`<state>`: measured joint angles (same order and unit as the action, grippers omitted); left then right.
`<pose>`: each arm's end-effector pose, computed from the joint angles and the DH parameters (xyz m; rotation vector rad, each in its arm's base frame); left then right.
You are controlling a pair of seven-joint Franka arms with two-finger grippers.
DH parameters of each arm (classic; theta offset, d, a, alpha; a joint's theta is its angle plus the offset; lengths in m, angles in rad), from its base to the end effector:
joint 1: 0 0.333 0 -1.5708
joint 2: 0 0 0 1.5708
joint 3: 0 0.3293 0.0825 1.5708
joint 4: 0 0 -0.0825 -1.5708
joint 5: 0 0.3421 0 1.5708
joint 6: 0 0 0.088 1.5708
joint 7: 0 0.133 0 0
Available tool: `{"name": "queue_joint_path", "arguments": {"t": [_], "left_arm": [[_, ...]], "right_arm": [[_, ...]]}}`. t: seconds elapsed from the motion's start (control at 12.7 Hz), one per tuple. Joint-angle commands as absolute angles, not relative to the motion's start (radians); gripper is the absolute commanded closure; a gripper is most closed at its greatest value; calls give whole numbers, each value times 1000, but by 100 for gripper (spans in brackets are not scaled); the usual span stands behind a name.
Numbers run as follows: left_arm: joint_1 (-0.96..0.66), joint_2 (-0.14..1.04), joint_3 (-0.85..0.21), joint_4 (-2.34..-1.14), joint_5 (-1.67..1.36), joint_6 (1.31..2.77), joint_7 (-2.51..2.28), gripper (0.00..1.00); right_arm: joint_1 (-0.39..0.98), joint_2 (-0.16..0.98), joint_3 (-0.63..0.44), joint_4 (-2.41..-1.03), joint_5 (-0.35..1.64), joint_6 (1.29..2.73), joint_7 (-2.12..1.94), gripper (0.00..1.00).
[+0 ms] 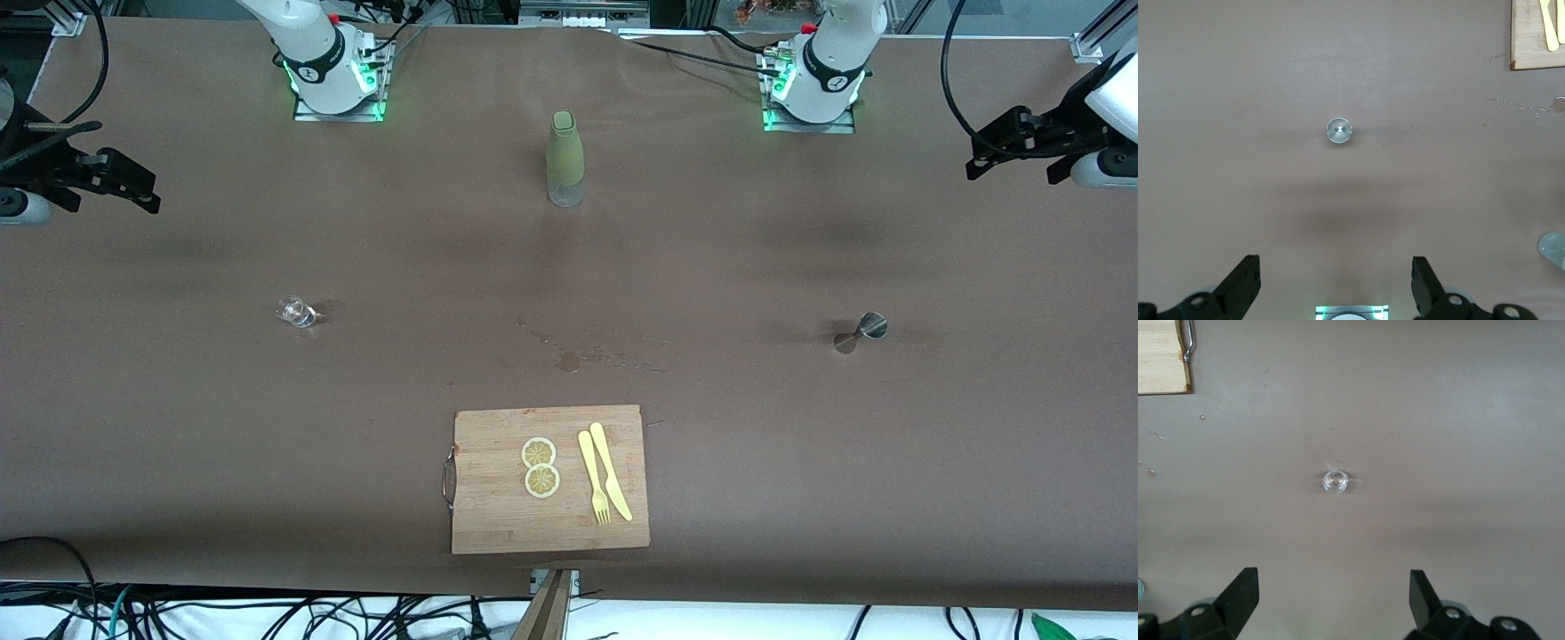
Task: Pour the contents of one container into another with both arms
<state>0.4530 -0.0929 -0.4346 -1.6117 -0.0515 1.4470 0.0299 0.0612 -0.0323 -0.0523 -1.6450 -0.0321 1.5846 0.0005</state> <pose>0.4700 -0.0094 0.6254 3.1247 -0.0197 -0.1252 0.5013 -0.0002 0.5975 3.1107 0.0145 -0.0436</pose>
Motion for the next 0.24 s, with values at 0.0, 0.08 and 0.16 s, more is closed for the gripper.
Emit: {"name": "queue_joint_path", "arguments": {"t": [0.0, 0.08, 0.16], "left_arm": [[465, -97, -440, -1609, -43, 1445, 61, 0], [465, -97, -442, -1606, -43, 1443, 61, 0], [465, -97, -445, -1606, -43, 1440, 61, 0]], "right_arm": [[63, -31, -52, -1634, -17, 1585, -3, 0], [63, -29, -55, -1635, -15, 1588, -3, 0], [63, -31, -57, -1637, -12, 1589, -2, 0]]}}
